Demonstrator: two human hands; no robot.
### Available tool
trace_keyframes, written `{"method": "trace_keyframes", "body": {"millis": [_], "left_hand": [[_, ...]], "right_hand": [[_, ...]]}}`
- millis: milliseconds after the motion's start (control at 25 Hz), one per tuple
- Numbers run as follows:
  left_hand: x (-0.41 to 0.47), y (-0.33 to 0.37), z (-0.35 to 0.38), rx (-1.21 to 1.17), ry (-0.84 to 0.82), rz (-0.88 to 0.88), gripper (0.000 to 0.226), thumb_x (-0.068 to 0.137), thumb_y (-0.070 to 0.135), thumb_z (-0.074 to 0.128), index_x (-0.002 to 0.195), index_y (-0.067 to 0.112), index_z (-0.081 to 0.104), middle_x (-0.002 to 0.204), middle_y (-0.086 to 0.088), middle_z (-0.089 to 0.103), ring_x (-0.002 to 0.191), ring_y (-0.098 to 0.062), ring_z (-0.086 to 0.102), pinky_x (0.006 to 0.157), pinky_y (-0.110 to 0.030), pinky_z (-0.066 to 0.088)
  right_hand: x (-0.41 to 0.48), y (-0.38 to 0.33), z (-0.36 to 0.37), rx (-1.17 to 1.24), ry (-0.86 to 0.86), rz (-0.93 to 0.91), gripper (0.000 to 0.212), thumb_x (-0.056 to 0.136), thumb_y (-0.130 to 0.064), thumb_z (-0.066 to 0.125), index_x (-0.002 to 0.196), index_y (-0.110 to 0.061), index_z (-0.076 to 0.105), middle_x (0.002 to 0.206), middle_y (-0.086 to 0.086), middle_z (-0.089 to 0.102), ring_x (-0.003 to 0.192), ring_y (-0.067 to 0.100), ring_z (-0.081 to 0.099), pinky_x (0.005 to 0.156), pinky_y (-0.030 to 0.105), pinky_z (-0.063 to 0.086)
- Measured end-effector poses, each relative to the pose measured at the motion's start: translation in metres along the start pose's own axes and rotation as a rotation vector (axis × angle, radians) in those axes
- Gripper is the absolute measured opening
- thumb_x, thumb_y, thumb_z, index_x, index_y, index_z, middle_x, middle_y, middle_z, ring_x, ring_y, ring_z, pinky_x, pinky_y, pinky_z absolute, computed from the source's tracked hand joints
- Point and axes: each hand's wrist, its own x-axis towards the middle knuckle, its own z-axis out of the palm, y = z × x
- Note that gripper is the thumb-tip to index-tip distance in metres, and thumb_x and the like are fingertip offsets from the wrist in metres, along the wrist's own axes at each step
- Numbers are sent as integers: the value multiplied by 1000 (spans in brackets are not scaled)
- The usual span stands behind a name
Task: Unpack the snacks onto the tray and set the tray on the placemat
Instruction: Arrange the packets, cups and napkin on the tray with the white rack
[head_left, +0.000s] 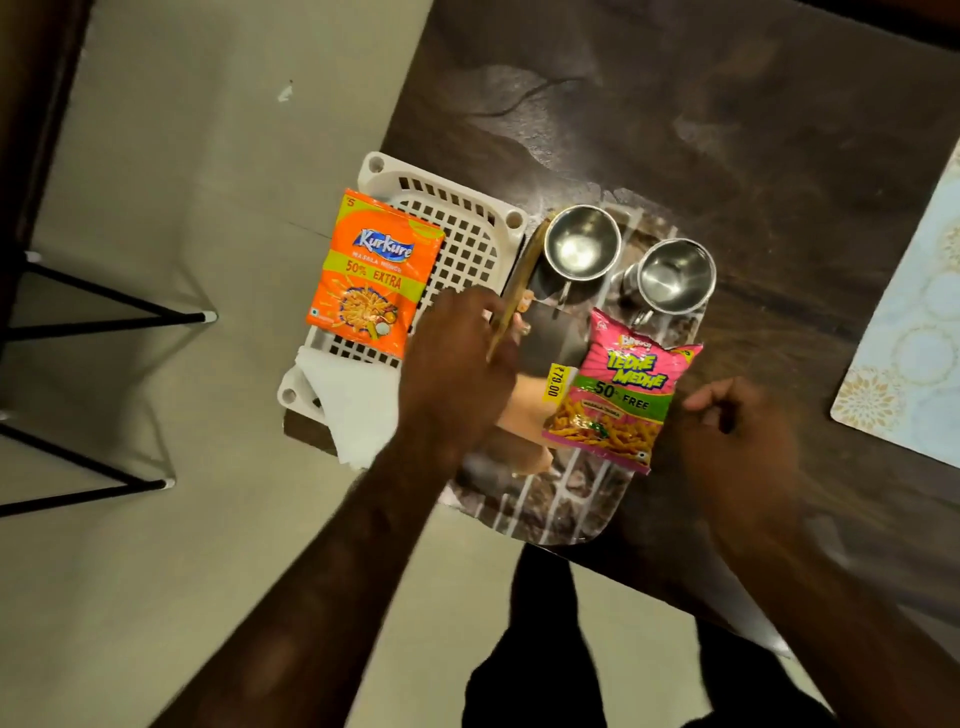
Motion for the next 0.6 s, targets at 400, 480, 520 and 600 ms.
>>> {"method": "trace_keyframes", "body": {"millis": [400, 480, 520, 600], "left_hand": [[78, -92, -62, 438, -25, -379, 80, 79, 58, 74, 138, 13, 44, 136, -13, 55, 127, -35, 52, 106, -54, 36], [82, -98, -60, 427, -6, -351, 79, 76, 58, 77, 135, 13, 48, 132, -14, 57, 124, -35, 55, 103, -53, 40], [82, -100, -61, 409, -7, -350, 79, 75, 57, 78, 134, 13, 50, 130, -14, 58, 122, -35, 56, 101, -52, 43], [79, -105, -65, 363, -11, -355, 77, 73, 53, 81, 132, 12, 53, 128, -16, 57, 119, -35, 57, 98, -49, 48]], "right_hand": [[-23, -14, 61, 68, -427, -162, 39, 73, 12, 62, 79, -27, 69, 52, -8, 47, 49, 7, 40, 52, 25, 35], [-24, -15, 64, 57, -440, -175, 38, 75, 11, 62, 79, -27, 69, 49, -13, 46, 44, 4, 38, 49, 22, 34], [-24, -15, 64, 58, -445, -179, 38, 76, 11, 63, 79, -27, 68, 49, -13, 45, 44, 4, 38, 48, 21, 34], [-23, -14, 62, 67, -444, -188, 35, 75, 9, 65, 79, -25, 69, 49, -13, 44, 46, 5, 38, 52, 24, 34]]}}
